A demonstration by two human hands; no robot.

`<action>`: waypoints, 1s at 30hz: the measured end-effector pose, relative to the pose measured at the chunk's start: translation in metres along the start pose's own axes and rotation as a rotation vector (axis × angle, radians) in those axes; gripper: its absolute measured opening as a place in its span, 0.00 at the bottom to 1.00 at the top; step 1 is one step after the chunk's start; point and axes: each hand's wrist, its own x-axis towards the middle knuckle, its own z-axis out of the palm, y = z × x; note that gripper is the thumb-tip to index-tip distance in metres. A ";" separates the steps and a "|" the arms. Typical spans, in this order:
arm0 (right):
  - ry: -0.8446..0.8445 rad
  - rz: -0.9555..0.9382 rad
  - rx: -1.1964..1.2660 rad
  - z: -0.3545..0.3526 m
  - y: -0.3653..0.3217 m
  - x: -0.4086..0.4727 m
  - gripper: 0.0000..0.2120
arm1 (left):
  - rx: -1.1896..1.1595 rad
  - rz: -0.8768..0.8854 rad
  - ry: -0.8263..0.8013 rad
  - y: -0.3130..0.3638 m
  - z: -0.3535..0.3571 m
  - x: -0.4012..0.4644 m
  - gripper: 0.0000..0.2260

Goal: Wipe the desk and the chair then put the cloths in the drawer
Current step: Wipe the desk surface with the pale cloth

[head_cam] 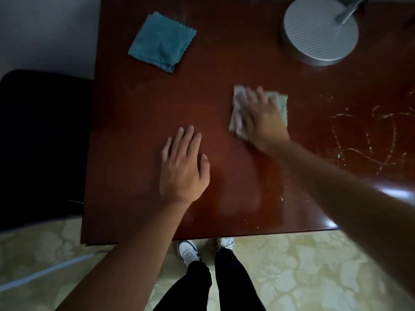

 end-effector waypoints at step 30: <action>0.122 0.177 -0.061 0.001 0.022 0.057 0.20 | 0.002 0.008 -0.006 -0.001 0.000 -0.001 0.22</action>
